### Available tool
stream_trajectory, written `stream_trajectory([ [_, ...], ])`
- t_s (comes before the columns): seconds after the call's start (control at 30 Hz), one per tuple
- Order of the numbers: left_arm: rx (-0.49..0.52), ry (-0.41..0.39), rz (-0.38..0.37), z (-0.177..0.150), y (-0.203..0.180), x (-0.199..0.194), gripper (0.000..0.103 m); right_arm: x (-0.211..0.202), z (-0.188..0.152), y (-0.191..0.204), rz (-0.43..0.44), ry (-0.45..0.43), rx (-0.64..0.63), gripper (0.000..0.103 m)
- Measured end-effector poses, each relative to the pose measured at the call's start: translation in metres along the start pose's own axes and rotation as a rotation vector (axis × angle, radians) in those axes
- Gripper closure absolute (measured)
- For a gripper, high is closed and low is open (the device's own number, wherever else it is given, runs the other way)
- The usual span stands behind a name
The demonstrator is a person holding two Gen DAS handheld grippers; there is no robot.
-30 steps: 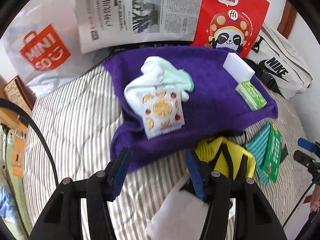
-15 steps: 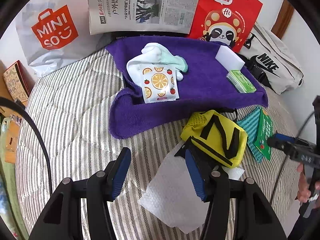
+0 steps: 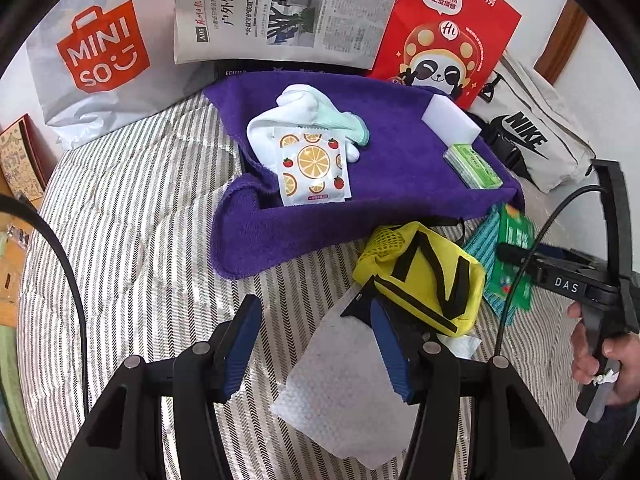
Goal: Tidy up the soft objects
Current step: 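Withdraw both grippers from the towel toward the remaining items, then grasp the green flower-printed packet with the right gripper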
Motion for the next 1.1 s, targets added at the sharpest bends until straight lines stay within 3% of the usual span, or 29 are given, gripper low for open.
stream_trajectory([
  [0.03, 0.000, 0.002, 0.005, 0.000, 0.001, 0.001, 0.048, -0.002, 0.000, 0.000, -0.002, -0.006, -0.012, 0.049],
  [0.07, 0.001, 0.003, 0.007, -0.001, 0.001, 0.002, 0.048, -0.004, 0.000, -0.002, 0.007, -0.010, -0.019, 0.060],
  [0.17, -0.005, 0.011, 0.009, -0.002, 0.004, 0.005, 0.048, -0.012, -0.002, -0.010, 0.055, -0.010, -0.019, 0.072],
  [0.53, -0.020, 0.021, 0.003, -0.003, 0.006, 0.008, 0.048, -0.002, -0.005, -0.003, 0.190, 0.030, 0.035, 0.078],
  [0.63, -0.014, 0.026, 0.005, -0.002, 0.004, 0.008, 0.048, -0.002, -0.001, 0.004, 0.268, 0.031, 0.060, 0.088],
  [1.1, -0.007, 0.045, 0.009, -0.004, 0.001, 0.014, 0.048, -0.007, -0.003, 0.040, 0.361, 0.085, -0.038, 0.094],
])
Point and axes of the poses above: each gripper's, at about its wrist camera, not at the fingertips, and x roughly the way its jaws point, y to its left, z to its top, the point moved 3 cm from there along x, roughly the way its jaws point, and after that the axes turned 2 degrees about z, right-handed, at the moved point
